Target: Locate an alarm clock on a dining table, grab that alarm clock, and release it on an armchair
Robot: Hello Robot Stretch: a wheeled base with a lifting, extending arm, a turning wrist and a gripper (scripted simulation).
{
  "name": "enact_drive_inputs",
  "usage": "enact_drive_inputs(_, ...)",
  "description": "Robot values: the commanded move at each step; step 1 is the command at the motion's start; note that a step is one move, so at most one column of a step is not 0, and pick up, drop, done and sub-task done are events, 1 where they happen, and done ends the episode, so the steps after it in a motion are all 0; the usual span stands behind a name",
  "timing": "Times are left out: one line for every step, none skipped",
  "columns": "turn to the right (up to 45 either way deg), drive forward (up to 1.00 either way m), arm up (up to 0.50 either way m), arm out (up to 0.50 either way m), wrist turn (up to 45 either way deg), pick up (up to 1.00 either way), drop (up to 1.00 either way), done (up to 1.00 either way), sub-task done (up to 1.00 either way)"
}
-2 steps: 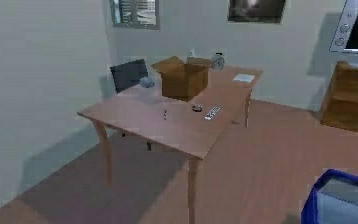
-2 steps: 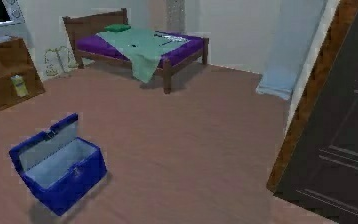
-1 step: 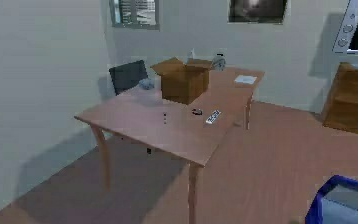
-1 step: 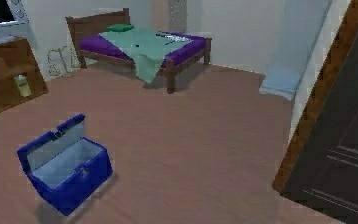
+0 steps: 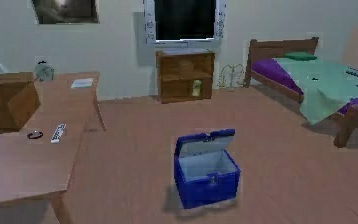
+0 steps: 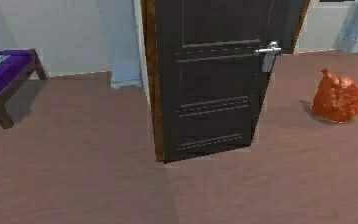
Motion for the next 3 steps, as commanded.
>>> enact_drive_inputs(42.0, 0.00, 0.00, 0.00, 0.0, 0.00, 0.00, 0.00, 0.00)
enact_drive_inputs(0.0, 1.00, 0.00, 0.00, 0.0, 0.00, 0.00, 0.00, 0.00)
enact_drive_inputs(3.0, 0.00, 0.00, 0.00, 0.0, 0.00, 0.00, 0.00, 0.00)
